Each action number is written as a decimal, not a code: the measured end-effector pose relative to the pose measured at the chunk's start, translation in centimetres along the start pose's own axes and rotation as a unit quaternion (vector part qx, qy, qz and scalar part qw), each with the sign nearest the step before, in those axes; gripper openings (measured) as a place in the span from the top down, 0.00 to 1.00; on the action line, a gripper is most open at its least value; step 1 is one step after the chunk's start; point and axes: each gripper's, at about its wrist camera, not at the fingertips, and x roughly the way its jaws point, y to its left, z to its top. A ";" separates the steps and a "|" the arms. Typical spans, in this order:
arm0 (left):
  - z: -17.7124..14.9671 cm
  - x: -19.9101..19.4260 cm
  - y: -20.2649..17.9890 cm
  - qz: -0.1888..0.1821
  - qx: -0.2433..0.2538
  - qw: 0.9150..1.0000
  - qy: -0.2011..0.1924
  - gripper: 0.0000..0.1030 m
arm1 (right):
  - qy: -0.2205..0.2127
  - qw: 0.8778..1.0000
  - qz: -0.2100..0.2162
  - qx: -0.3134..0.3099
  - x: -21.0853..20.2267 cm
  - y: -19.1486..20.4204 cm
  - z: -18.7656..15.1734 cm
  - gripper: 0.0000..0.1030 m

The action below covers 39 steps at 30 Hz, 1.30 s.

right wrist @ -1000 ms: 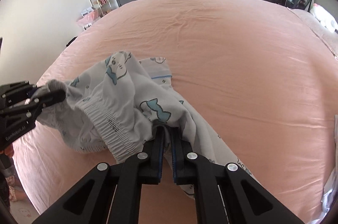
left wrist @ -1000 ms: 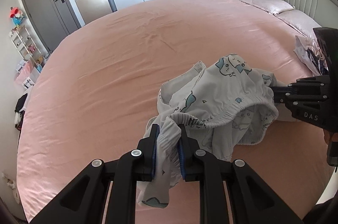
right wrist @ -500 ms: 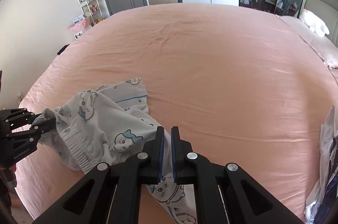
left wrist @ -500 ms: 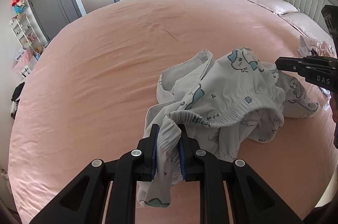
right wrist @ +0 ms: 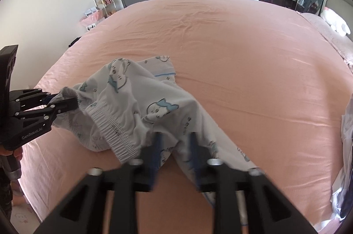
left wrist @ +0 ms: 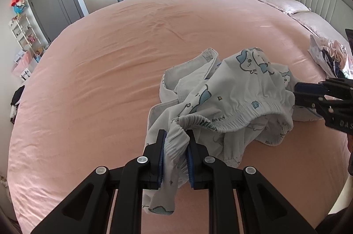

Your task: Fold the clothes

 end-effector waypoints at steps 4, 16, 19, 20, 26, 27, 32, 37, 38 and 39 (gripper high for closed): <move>-0.1 -0.1 -0.2 0.000 -0.002 1.000 0.001 0.85 | 0.001 1.000 0.027 -0.017 0.0 1.4 -0.9 0.24; -0.2 -0.7 -0.6 -0.002 0.010 1.000 -0.012 0.85 | 0.025 0.997 0.003 -0.076 2.7 5.5 -3.8 0.24; -0.2 -1.0 -0.2 -0.014 -0.007 1.000 -0.016 0.85 | 0.024 0.997 -0.008 -0.073 3.6 5.7 -3.8 0.24; -0.3 -1.1 -0.1 -0.019 -0.013 1.000 -0.017 0.85 | 0.023 0.997 -0.011 -0.068 3.8 5.7 -3.7 0.24; -1.0 -1.6 0.2 -0.057 -0.049 0.997 0.002 0.85 | 0.012 0.999 -0.025 -0.034 4.7 4.8 -3.2 0.24; -1.2 -1.6 0.1 -0.058 -0.052 0.997 0.007 0.85 | 0.011 0.999 -0.026 -0.030 4.8 4.6 -3.2 0.24; -2.0 -1.9 -0.3 -0.068 -0.064 0.995 0.030 0.85 | 0.005 1.000 -0.021 -0.013 4.9 4.1 -3.2 0.24; -2.9 -2.0 -0.4 -0.070 -0.075 0.993 0.056 0.85 | -0.001 1.000 -0.019 -0.003 4.7 4.0 -3.0 0.24; -3.0 -2.0 -0.5 -0.069 -0.077 0.993 0.057 0.85 | -0.003 1.000 -0.019 0.001 4.6 3.9 -2.9 0.24; -3.1 -2.0 -0.5 -0.069 -0.079 0.993 0.059 0.85 | -0.007 1.000 -0.020 0.007 4.5 3.5 -2.9 0.24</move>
